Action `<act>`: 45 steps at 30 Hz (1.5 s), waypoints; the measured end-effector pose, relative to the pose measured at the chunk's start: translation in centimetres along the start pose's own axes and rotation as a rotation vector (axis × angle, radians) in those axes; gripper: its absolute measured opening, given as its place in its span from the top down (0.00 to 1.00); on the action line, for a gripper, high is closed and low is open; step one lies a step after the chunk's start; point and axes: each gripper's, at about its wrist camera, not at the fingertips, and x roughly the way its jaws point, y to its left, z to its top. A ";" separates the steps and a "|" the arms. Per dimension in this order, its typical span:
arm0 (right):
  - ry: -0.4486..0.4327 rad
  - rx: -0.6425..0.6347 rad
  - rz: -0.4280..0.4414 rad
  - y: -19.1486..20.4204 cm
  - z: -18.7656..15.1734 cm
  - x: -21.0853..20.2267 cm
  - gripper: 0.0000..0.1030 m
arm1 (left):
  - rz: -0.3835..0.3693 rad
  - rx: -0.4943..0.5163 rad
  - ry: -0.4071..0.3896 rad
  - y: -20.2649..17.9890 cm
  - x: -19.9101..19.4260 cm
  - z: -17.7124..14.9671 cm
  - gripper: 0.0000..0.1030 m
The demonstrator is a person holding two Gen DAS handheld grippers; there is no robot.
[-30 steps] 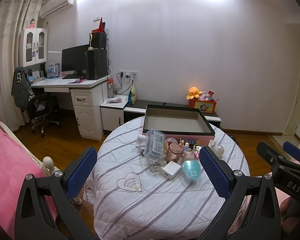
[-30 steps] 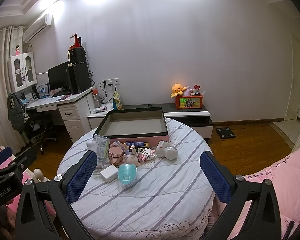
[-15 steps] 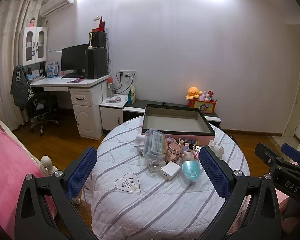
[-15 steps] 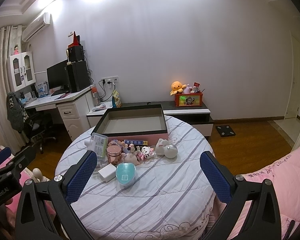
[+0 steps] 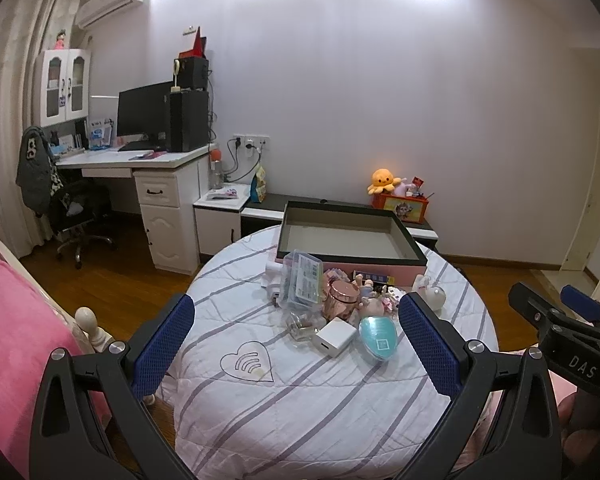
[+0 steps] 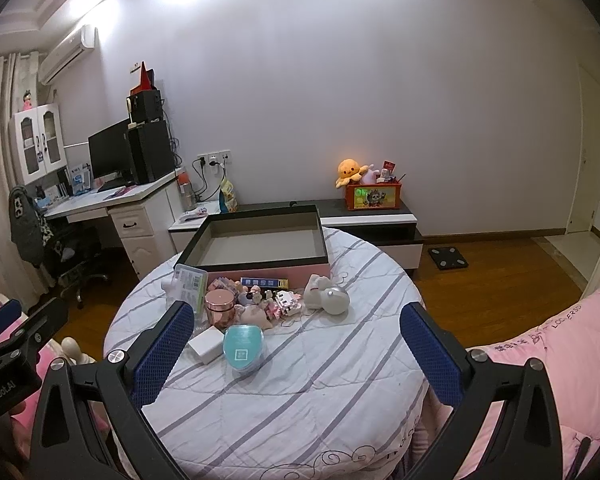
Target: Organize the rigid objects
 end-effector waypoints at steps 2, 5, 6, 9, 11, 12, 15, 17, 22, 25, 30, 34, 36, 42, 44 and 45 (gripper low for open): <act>0.007 -0.001 0.002 0.0 -0.1 0.3 0.00 | -0.004 0.000 0.011 0.0 0.6 -0.3 0.00; 0.015 -0.003 0.005 0.0 -0.4 0.9 0.00 | -0.003 0.000 0.028 0.2 1.2 -0.8 0.00; 0.021 -0.006 0.007 0.1 -0.5 1.2 0.00 | -0.001 -0.003 0.037 0.3 1.6 -1.1 0.00; 0.058 -0.013 0.018 0.3 -1.3 2.7 0.00 | 0.004 -0.014 0.076 0.7 3.2 -2.0 0.00; 0.089 -0.019 0.024 0.5 -1.8 3.9 0.00 | 0.009 -0.017 0.108 1.1 4.5 -2.6 0.00; 0.102 -0.021 0.028 0.5 -2.0 4.4 0.00 | 0.012 -0.018 0.121 1.2 4.9 -2.7 0.00; 0.154 -0.024 0.049 0.9 -3.0 6.4 0.00 | 0.021 -0.021 0.158 1.6 6.7 -3.3 0.00; 0.181 -0.029 0.056 1.0 -3.5 7.6 0.00 | 0.020 -0.016 0.186 1.6 8.1 -3.8 0.00; 0.249 -0.023 0.069 0.8 -4.5 10.7 0.00 | 0.009 0.013 0.258 1.2 11.2 -5.1 0.00; 0.293 -0.024 0.089 0.8 -5.0 12.8 0.00 | 0.006 0.024 0.300 1.1 13.1 -5.8 0.00; 0.352 -0.047 0.142 1.9 -5.5 15.6 0.00 | 0.006 0.022 0.346 1.3 15.6 -6.4 0.00; 0.386 -0.074 0.164 2.9 -6.0 17.8 0.01 | 0.030 0.014 0.378 1.9 17.3 -6.8 0.00; 0.402 -0.089 0.167 3.2 -6.2 18.7 0.04 | 0.034 0.009 0.395 2.1 18.1 -7.1 0.00; 0.435 -0.108 0.221 3.7 -6.6 20.8 0.09 | 0.055 0.000 0.438 2.5 19.7 -7.8 0.00; 0.446 -0.126 0.230 3.9 -6.8 21.4 0.13 | 0.056 0.004 0.447 2.5 19.9 -8.0 0.00; 0.455 -0.139 0.222 4.0 -6.9 21.7 0.16 | 0.048 0.002 0.449 2.4 20.1 -8.0 0.00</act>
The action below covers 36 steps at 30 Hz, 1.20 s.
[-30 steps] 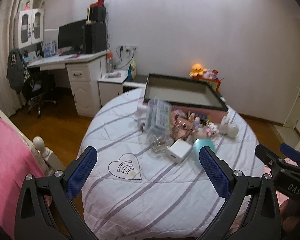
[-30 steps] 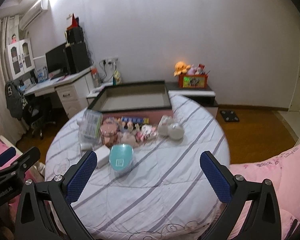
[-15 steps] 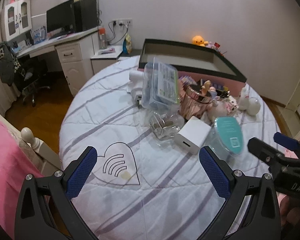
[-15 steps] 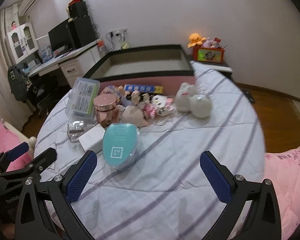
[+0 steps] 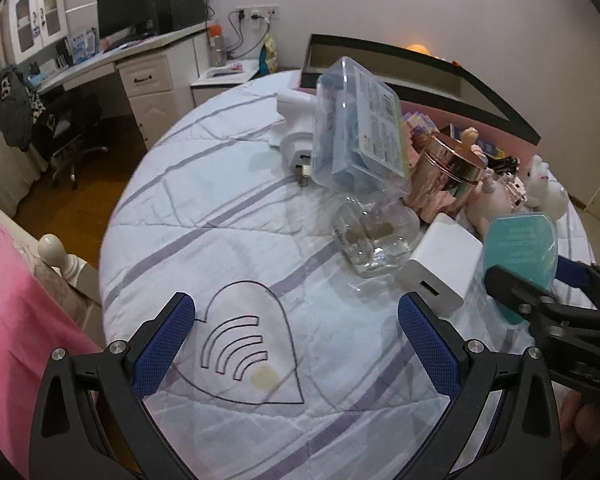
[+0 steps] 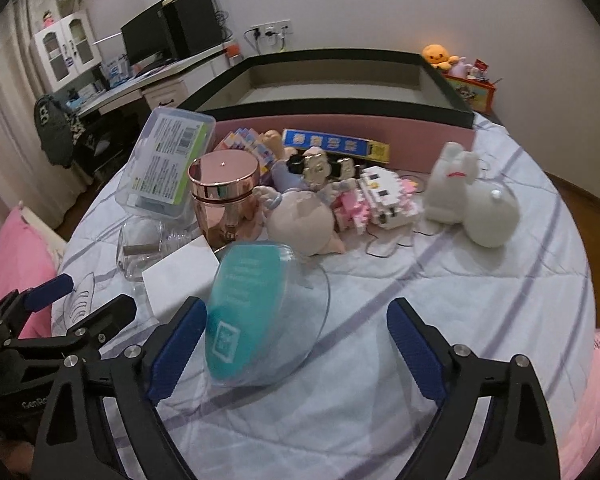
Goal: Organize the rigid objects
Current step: 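Grasp the teal-lidded clear container with the right tool while the left tool grasps the white charger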
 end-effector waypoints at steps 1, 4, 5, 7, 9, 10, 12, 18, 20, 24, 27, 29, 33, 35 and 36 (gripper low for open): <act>0.014 -0.015 -0.011 0.1 -0.1 0.4 0.23 | -0.002 -0.001 0.000 -0.1 0.0 0.0 0.00; -0.005 -0.023 -0.008 -0.3 -0.4 0.0 0.30 | -0.005 0.010 0.000 -0.6 0.1 0.0 0.00; -0.014 -0.011 0.008 -0.7 -0.4 -0.2 0.37 | -0.006 0.015 0.001 -0.9 0.2 0.0 0.00; -0.022 -0.002 0.011 -1.5 -0.3 -0.5 0.52 | -0.018 0.024 0.002 -1.5 0.2 0.1 0.00; -0.031 0.016 0.018 -2.6 -0.4 -0.8 0.61 | -0.029 0.032 -0.004 -2.1 0.1 0.1 0.00; -0.031 0.028 0.017 -3.3 -0.6 -1.0 0.63 | -0.040 0.034 -0.001 -2.4 0.1 0.1 0.00; -0.036 0.048 0.016 -4.2 -0.9 -1.3 0.63 | -0.064 0.034 0.006 -3.0 0.2 0.0 0.00; -0.042 0.068 0.026 -5.3 -1.2 -1.6 0.63 | -0.141 0.051 -0.003 -4.8 -0.1 0.0 0.00; -0.044 0.071 0.033 -5.3 -1.2 -1.6 0.63 | -0.178 0.051 -0.009 -5.2 -0.4 -0.2 0.00; -0.044 0.075 0.041 -5.7 -1.2 -1.6 0.63 | -0.190 0.070 -0.001 -6.4 0.0 -0.1 0.00; -0.046 0.088 0.043 -6.4 -1.2 -1.6 0.63 | -0.170 0.073 0.013 -7.2 0.5 0.3 0.00; -0.050 0.099 0.036 -6.9 -1.3 -1.8 0.63 | -0.178 0.083 0.040 -7.8 1.1 0.7 0.00; -0.055 0.118 0.022 -7.8 -1.3 -2.2 0.63 | -0.174 0.108 0.038 -9.1 1.0 1.2 0.00; -0.052 0.129 0.018 -8.3 -1.4 -2.1 0.63 | -0.163 0.118 0.038 -9.4 1.6 1.6 0.00; -0.051 0.132 0.021 -8.4 -1.4 -2.1 0.63 | -0.143 0.129 0.043 -9.7 2.1 1.8 0.03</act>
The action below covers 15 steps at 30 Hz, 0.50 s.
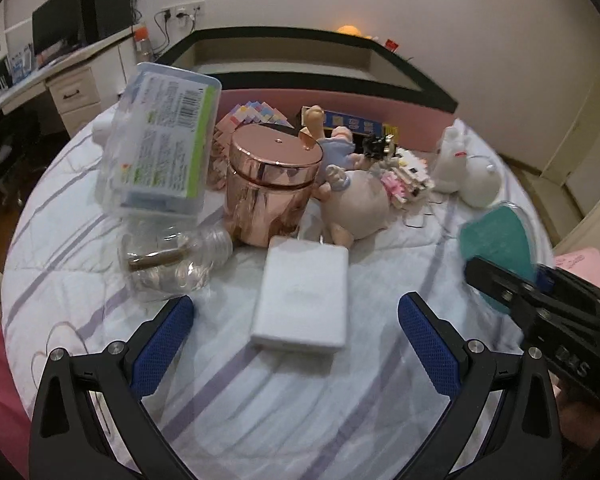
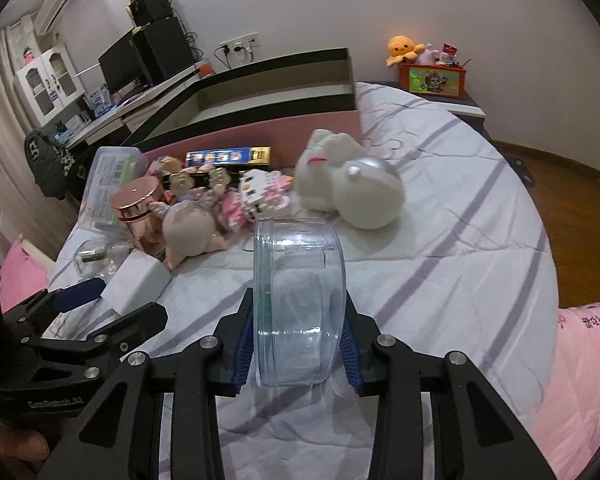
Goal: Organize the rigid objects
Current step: 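Grasp the teal-lidded clear container with the right tool while the left tool grasps the white charger, then carry both items into the pink box and open both tools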
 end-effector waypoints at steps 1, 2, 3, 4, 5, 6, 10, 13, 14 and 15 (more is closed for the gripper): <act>0.002 0.001 0.000 0.0 0.0 0.1 0.63 | 0.013 0.006 0.005 -0.1 0.5 0.2 0.07; 0.002 -0.002 -0.002 0.1 0.0 0.1 0.63 | 0.025 0.009 0.007 0.0 0.8 0.3 0.07; 0.002 -0.004 -0.002 0.1 0.0 0.2 0.63 | 0.033 0.017 -0.013 0.0 0.7 0.4 0.20; 0.004 -0.006 0.001 0.2 0.0 0.2 0.63 | 0.040 0.023 -0.022 -0.1 0.5 0.5 0.39; 0.005 -0.007 0.001 0.2 0.0 0.1 0.63 | 0.028 0.032 -0.030 -0.1 0.3 0.5 0.45; 0.005 -0.005 0.002 0.1 -0.1 0.1 0.63 | -0.005 0.030 -0.028 0.0 0.2 0.5 0.58; -0.002 0.009 0.009 0.1 0.0 0.0 0.63 | -0.034 0.035 -0.034 0.2 -0.5 -0.1 0.60; -0.004 0.007 0.020 0.4 0.1 -0.2 0.63 | -0.062 0.016 -0.035 0.7 -1.2 -0.6 0.60; -0.005 0.006 0.023 0.5 0.1 -0.2 0.63 | -0.066 0.012 -0.036 0.9 -1.4 -0.8 0.60; -0.006 0.006 0.028 0.6 0.2 -0.3 0.63 | -0.069 0.007 -0.038 1.1 -1.7 -0.9 0.60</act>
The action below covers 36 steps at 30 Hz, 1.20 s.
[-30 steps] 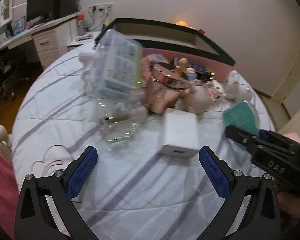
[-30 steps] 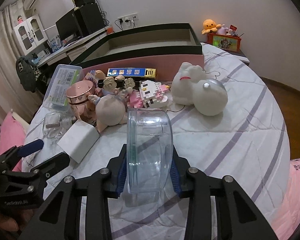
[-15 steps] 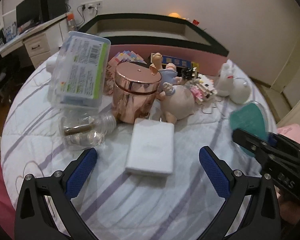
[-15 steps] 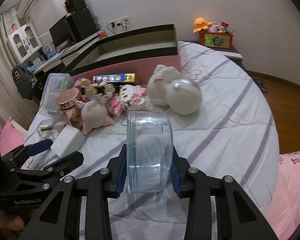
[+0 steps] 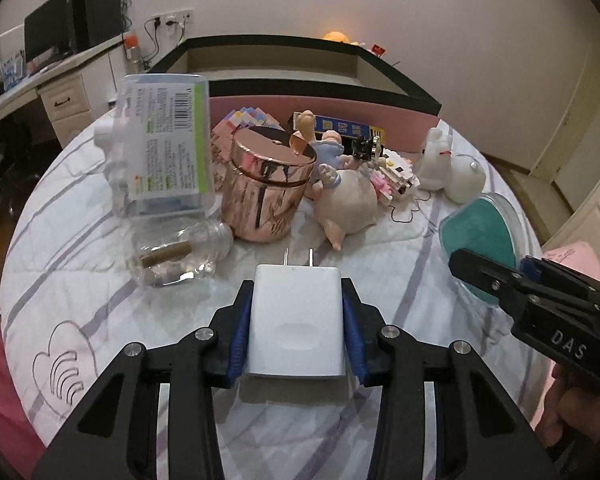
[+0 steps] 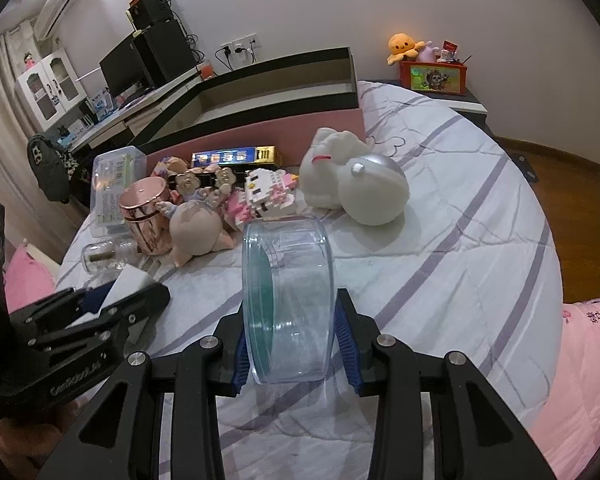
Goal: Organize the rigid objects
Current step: 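Carry both items into the pink box and open both tools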
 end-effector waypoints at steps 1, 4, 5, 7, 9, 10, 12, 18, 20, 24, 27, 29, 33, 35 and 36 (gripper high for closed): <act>0.000 -0.002 0.004 0.1 0.0 -0.1 0.63 | -0.003 -0.004 -0.003 0.2 -0.4 -0.3 0.60; -0.004 -0.009 0.007 0.5 0.2 -0.2 0.63 | -0.008 -0.013 -0.010 0.7 -1.2 -0.5 0.60; -0.006 -0.010 0.010 0.7 0.3 -0.3 0.63 | -0.006 -0.013 -0.015 0.8 -1.4 -0.4 0.60; -0.009 -0.016 0.011 0.9 0.4 -0.4 0.63 | 0.000 -0.010 -0.030 0.7 -1.9 -0.3 0.60; -0.014 -0.019 0.019 1.2 0.8 -0.6 0.63 | 0.003 -0.009 -0.050 1.0 -2.9 0.1 0.60; -0.019 -0.025 0.018 1.4 1.1 -0.8 0.63 | 0.005 -0.007 -0.065 1.2 -3.5 0.4 0.60; -0.031 -0.034 0.027 1.8 1.7 -1.2 0.63 | 0.011 0.002 -0.096 1.3 -4.5 1.2 0.60; -0.095 -0.094 0.043 3.3 5.5 -2.4 0.63 | 0.021 0.006 -0.180 2.7 -6.0 5.2 0.60; -0.124 -0.123 0.038 3.9 7.5 -2.6 0.63 | 0.019 0.004 -0.204 3.1 -5.9 7.4 0.60; -0.157 -0.149 0.030 4.2 11.2 -1.8 0.63 | 0.032 -0.001 -0.245 4.0 -5.1 11.5 0.60; -0.166 -0.155 0.021 4.1 13.7 -0.4 0.63 | 0.038 -0.011 -0.259 4.8 -3.7 14.7 0.60; -0.161 -0.151 0.014 3.9 15.1 0.7 0.63 | 0.046 -0.012 -0.256 5.2 -2.4 16.5 0.60; -0.144 -0.139 0.006 3.3 17.3 3.1 0.63 | 0.054 -0.017 -0.234 5.7 0.1 18.9 0.60; -0.131 -0.138 0.000 3.1 18.3 4.4 0.63 | 0.057 -0.015 -0.218 5.7 1.5 19.8 0.60; -0.121 -0.137 -0.001 2.9 18.8 5.1 0.63 | 0.059 -0.013 -0.210 5.8 2.4 20.2 0.60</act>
